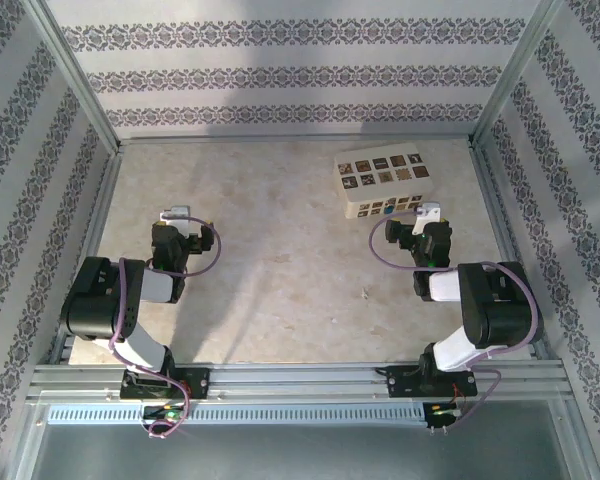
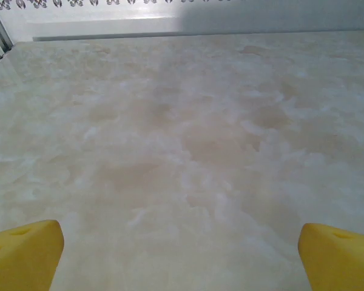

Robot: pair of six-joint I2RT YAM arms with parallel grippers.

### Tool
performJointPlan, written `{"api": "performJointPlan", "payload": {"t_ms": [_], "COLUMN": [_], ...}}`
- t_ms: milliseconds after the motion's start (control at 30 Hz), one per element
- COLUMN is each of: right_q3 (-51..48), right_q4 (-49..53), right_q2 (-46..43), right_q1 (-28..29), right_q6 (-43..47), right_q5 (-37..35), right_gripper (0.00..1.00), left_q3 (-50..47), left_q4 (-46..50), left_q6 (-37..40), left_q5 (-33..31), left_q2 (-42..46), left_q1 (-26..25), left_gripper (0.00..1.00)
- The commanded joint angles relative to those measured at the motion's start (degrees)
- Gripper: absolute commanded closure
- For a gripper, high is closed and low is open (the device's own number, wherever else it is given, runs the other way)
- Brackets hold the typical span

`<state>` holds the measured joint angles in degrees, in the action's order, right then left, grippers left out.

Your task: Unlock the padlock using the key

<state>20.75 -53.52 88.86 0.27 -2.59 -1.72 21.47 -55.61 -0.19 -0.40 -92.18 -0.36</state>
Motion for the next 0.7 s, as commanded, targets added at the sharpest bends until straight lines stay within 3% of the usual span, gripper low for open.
{"api": "performJointPlan", "payload": {"t_ms": [0, 667], "right_q3": [0.78, 0.82], "right_q4": [-0.8, -0.71], "right_q2": [-1.14, -1.14], "right_q1": [0.61, 0.17], "right_q6": [0.59, 0.23], "right_q5": [-0.7, 0.04], "right_gripper": [0.02, 0.01], "left_q3": [0.67, 0.76], "left_q4": [0.95, 1.15], "left_q6": [0.27, 0.19], "left_q5": [0.4, 0.57], "left_q2": [0.78, 0.75], "left_q1": [0.27, 0.28], "left_gripper": [0.01, 0.01]}}
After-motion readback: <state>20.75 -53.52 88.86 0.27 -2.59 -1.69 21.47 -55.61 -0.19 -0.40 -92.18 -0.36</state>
